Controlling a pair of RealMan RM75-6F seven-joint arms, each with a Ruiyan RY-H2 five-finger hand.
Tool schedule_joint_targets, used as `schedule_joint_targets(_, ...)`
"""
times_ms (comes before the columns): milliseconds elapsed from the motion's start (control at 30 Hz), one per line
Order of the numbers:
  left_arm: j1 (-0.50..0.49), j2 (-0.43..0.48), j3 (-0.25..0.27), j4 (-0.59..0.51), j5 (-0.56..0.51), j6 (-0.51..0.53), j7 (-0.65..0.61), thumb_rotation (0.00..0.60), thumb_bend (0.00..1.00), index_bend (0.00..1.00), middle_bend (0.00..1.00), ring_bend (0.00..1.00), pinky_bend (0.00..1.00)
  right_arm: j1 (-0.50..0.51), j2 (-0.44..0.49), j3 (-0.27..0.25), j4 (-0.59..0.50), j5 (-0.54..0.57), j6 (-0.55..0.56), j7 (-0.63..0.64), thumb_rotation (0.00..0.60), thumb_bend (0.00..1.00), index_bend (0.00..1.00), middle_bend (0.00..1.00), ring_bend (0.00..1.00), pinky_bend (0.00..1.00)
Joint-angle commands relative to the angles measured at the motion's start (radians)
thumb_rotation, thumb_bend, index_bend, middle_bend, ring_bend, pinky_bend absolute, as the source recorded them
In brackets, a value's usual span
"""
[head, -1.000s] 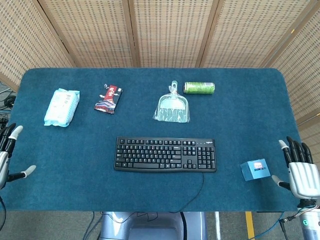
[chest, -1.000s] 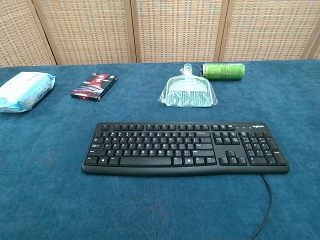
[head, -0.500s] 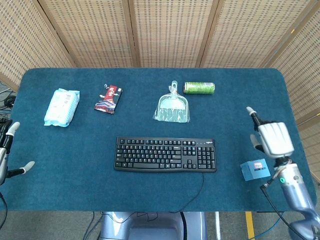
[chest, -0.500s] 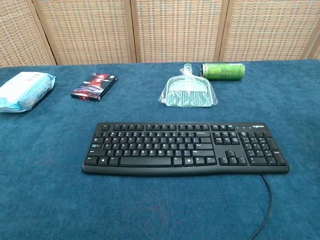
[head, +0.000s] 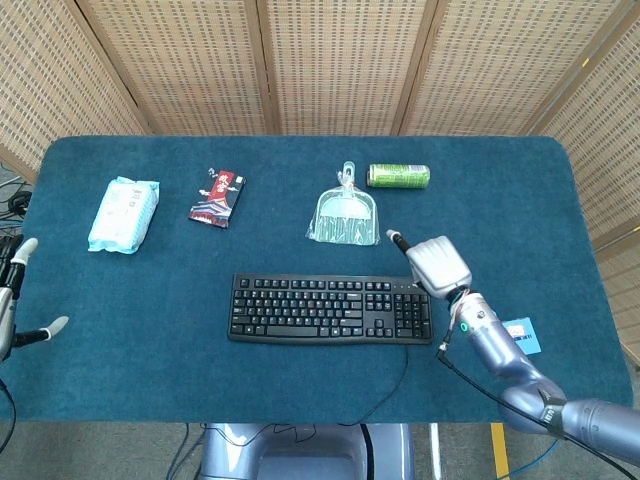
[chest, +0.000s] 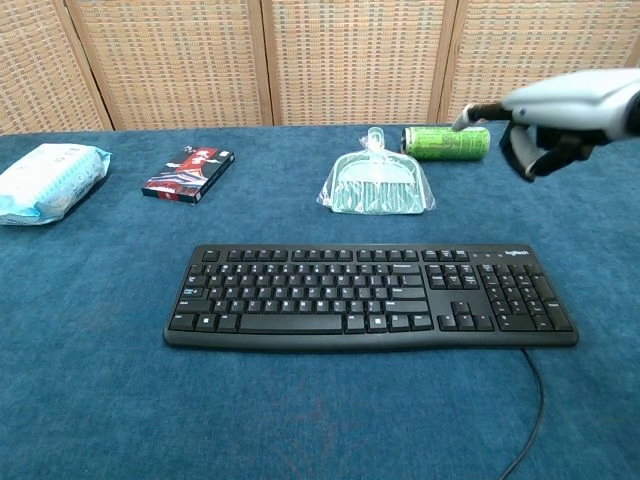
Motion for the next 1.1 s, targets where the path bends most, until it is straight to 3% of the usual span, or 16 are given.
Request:
schedule_joint_targets(33,-0.004,-0.001,-0.002,-0.003,-0.007,-0.005,0.004,0.6,0.0,0.0,0.0,0.0,0.0,0.059,-0.036,-0.051,-0.03,0.087,-0.007,-0.1,0.6,1.0,0.11,0.63,1.0,1.0)
schedule_joint_targets(267,-0.006,-0.001,-0.001,-0.01,-0.01,-0.005,0.013,0.6,0.0,0.0,0.0,0.0,0.0,0.096,-0.07,-0.122,-0.058,0.166,0.053,-0.197,0.6,1.0,0.13,0.63,1.0,1.0)
schedule_joint_targets(767,-0.007,-0.008,0.004,0.01,-0.008,-0.006,0.008,0.6,0.0,0.0,0.0,0.0,0.0,0.14,-0.161,-0.179,-0.06,0.254,0.155,-0.291,0.6,1.0,0.15,0.63,1.0,1.0)
schedule_joint_targets(1100,-0.007,-0.008,0.005,0.01,-0.009,-0.004,0.006,0.6,0.0,0.0,0.0,0.0,0.0,0.166,-0.212,-0.19,-0.041,0.293,0.183,-0.315,0.6,1.0,0.15,0.63,1.0,1.0)
